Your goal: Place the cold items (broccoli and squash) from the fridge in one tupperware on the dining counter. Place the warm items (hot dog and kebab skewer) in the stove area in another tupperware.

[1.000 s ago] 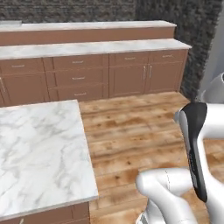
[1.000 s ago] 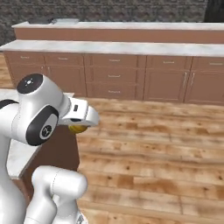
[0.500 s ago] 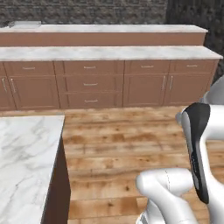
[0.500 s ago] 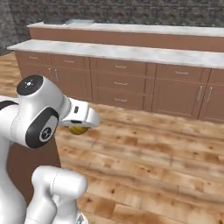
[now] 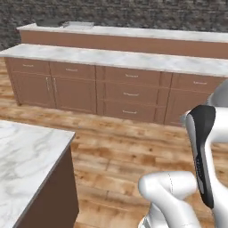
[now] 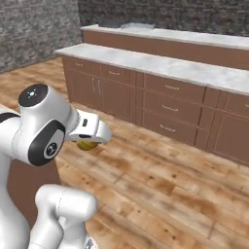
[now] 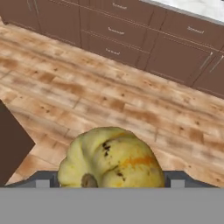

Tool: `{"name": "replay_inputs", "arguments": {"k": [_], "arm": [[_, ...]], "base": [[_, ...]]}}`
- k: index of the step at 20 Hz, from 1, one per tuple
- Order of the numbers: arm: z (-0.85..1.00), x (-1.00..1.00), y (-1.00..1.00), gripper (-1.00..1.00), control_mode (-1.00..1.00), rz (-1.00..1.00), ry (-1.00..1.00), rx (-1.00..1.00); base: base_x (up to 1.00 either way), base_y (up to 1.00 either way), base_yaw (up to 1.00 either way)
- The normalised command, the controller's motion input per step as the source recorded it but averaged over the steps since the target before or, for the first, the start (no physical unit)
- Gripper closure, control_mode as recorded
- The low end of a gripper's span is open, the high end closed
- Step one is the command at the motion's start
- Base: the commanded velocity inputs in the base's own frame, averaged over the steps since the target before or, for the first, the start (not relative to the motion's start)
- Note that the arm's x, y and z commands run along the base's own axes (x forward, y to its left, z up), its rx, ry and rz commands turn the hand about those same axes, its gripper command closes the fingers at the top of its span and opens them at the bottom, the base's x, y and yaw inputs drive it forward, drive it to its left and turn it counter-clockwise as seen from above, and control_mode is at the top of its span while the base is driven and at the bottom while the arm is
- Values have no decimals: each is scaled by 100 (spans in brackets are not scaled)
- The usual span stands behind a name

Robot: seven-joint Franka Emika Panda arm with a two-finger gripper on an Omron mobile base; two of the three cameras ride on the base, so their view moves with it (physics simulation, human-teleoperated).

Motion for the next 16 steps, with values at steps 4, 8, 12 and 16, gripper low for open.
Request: {"name": "replay_inputs", "arguments": {"k": [4, 8, 12, 16], "arm": [[0, 0, 0, 100, 100, 0, 0, 0], [0, 0, 0, 100, 100, 0, 0, 0], [0, 0, 0, 100, 100, 0, 0, 0], [0, 0, 0, 100, 100, 0, 0, 0]], "base": [[100, -61, 57], [100, -59, 58], [100, -63, 57], [100, -63, 57]]}}
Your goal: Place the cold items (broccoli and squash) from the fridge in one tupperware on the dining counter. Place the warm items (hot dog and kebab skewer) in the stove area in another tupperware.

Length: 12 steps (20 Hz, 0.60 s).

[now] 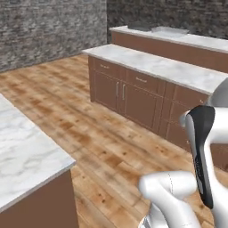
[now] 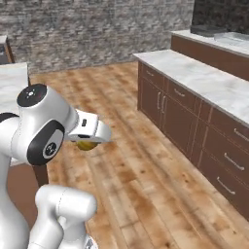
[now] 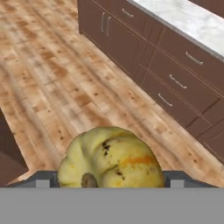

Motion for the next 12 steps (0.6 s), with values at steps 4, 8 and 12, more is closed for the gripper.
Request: {"name": "replay_inputs", "arguments": {"k": [4, 8, 12], "arm": [[0, 0, 0, 100, 100, 0, 0, 0], [0, 0, 0, 100, 100, 0, 0, 0], [0, 0, 0, 100, 100, 0, 0, 0]], "base": [[99, -65, 55], [95, -71, 51], [95, -69, 44]]}}
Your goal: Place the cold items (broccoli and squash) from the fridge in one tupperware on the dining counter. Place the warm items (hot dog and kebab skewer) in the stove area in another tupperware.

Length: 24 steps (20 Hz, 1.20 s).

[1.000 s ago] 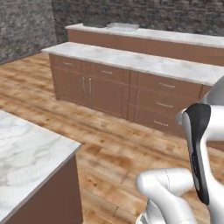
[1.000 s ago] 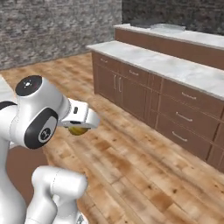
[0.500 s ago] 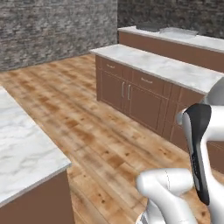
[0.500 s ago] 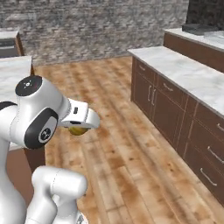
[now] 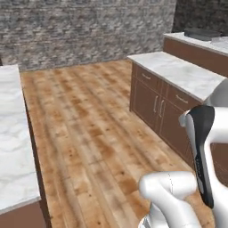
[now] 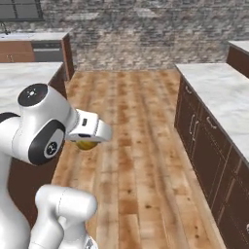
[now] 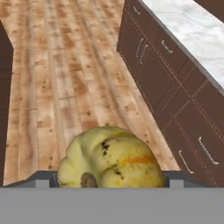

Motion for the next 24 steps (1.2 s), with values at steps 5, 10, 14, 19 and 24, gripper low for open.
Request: {"name": "replay_inputs", "arguments": {"k": [5, 10, 14, 19, 24], "arm": [[0, 0, 0, 100, 100, 0, 0, 0], [0, 0, 0, 100, 100, 0, 0, 0], [0, 0, 0, 100, 100, 0, 0, 0], [0, 0, 0, 100, 100, 0, 0, 0], [0, 0, 0, 100, 100, 0, 0, 0]], "base": [[98, -51, 7], [100, -39, 23], [91, -14, 96], [93, -24, 90], [100, -37, 18]]}}
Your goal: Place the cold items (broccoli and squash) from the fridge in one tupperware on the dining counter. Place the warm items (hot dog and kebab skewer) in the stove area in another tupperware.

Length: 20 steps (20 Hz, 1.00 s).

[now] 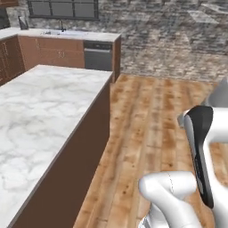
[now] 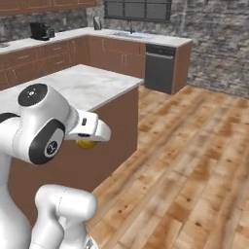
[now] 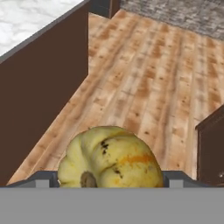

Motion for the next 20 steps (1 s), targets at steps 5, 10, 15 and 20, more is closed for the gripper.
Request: {"name": "replay_inputs", "arguments": {"k": [5, 10, 15, 20], "arm": [[0, 0, 0, 100, 100, 0, 0, 0], [0, 0, 0, 100, 100, 0, 0, 0], [0, 0, 0, 100, 100, 0, 0, 0], [0, 0, 0, 100, 100, 0, 0, 0]], "base": [[100, -41, 0], [98, -11, -45], [84, 12, -100], [98, 8, -94]]}}
